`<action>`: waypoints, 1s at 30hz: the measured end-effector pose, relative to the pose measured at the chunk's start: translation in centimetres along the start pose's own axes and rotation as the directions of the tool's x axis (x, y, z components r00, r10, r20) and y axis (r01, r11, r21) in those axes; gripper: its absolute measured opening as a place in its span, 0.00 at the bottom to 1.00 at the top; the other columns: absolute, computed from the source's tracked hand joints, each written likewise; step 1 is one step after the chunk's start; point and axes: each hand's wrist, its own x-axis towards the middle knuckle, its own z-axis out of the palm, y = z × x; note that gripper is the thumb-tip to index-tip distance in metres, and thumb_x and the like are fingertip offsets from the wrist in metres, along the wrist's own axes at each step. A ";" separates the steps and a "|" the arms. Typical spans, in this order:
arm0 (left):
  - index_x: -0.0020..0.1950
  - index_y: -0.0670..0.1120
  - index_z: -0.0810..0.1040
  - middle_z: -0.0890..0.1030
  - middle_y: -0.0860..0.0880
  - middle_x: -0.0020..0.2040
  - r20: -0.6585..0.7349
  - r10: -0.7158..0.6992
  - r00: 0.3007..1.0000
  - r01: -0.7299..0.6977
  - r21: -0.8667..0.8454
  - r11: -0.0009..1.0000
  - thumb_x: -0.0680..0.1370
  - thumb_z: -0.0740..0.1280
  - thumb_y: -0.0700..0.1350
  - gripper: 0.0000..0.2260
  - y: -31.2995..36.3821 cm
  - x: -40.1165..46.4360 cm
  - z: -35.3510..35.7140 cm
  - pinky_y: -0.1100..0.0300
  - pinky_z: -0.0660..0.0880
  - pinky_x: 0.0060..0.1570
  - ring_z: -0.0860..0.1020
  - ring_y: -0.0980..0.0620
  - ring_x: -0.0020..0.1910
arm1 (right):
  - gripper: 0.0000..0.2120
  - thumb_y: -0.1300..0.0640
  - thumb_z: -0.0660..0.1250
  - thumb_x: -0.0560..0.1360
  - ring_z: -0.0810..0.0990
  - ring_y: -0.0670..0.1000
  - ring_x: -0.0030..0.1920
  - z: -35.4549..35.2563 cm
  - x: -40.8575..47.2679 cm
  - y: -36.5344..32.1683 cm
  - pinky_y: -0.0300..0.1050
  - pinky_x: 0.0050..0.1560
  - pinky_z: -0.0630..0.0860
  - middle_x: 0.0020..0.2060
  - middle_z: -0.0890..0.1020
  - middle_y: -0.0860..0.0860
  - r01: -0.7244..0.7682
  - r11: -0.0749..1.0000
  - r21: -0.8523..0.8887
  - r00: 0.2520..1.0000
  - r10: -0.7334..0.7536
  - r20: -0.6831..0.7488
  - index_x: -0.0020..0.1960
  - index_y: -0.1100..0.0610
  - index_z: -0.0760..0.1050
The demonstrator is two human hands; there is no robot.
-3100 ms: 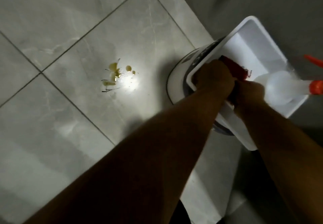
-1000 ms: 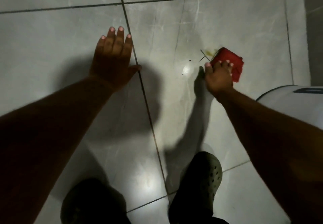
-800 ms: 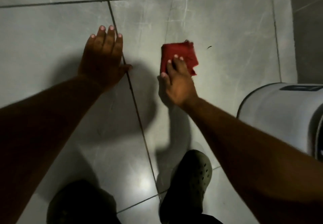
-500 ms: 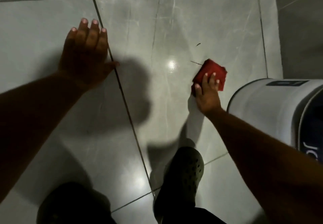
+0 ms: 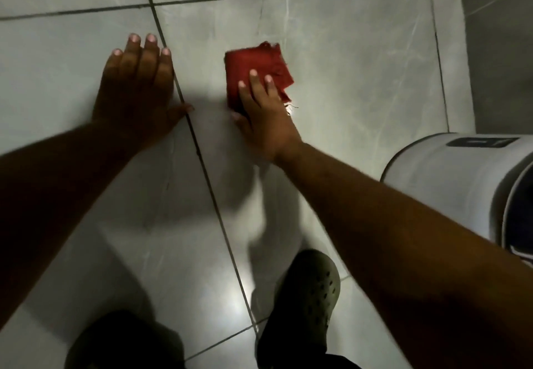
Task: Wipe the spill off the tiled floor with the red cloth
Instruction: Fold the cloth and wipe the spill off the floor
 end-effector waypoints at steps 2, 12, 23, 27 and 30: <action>0.79 0.38 0.46 0.46 0.34 0.80 0.027 0.002 1.000 -0.003 0.018 1.000 0.79 0.47 0.64 0.38 -0.2 -0.2 -0.3 0.42 0.44 0.75 0.46 0.34 0.79 | 0.30 0.44 0.56 0.79 0.49 0.62 0.78 -0.7 -1.9 3.6 0.60 0.76 0.54 0.78 0.53 0.57 0.099 0.989 -0.112 0.995 -0.095 0.035 0.77 0.55 0.55; 0.79 0.39 0.42 0.42 0.36 0.80 0.046 0.006 0.999 -0.008 0.034 0.999 0.79 0.42 0.65 0.38 -1.1 0.1 -1.2 0.45 0.39 0.76 0.41 0.35 0.79 | 0.30 0.41 0.54 0.79 0.55 0.69 0.74 -2.2 -3.3 14.0 0.59 0.76 0.52 0.73 0.57 0.68 -0.628 0.775 0.074 0.746 0.627 -0.224 0.76 0.55 0.57; 0.79 0.39 0.45 0.46 0.35 0.80 0.033 -0.075 0.997 0.077 -0.043 0.996 0.78 0.43 0.67 0.40 -1.4 0.1 0.4 0.43 0.44 0.76 0.45 0.35 0.79 | 0.34 0.39 0.52 0.78 0.44 0.70 0.76 0.8 6.2 -2.7 0.67 0.74 0.47 0.78 0.50 0.62 -0.267 0.960 0.082 0.941 0.278 -0.193 0.77 0.57 0.51; 0.78 0.37 0.49 0.51 0.33 0.79 0.025 -0.086 0.996 0.087 -0.072 0.994 0.79 0.55 0.62 0.39 -0.9 -0.4 0.1 0.39 0.50 0.74 0.50 0.32 0.78 | 0.34 0.40 0.57 0.77 0.46 0.66 0.77 1.2 3.8 -3.0 0.67 0.74 0.55 0.78 0.53 0.57 0.080 0.993 -0.086 0.994 -0.086 -0.066 0.77 0.54 0.54; 0.79 0.37 0.49 0.51 0.34 0.79 0.035 -0.057 0.998 0.059 -0.067 0.996 0.78 0.55 0.62 0.39 -0.2 -0.5 0.1 0.39 0.49 0.74 0.49 0.32 0.78 | 0.32 0.41 0.57 0.77 0.48 0.66 0.77 -0.1 1.3 3.2 0.63 0.76 0.52 0.78 0.55 0.59 0.241 0.957 -0.164 0.970 -0.241 0.022 0.76 0.55 0.56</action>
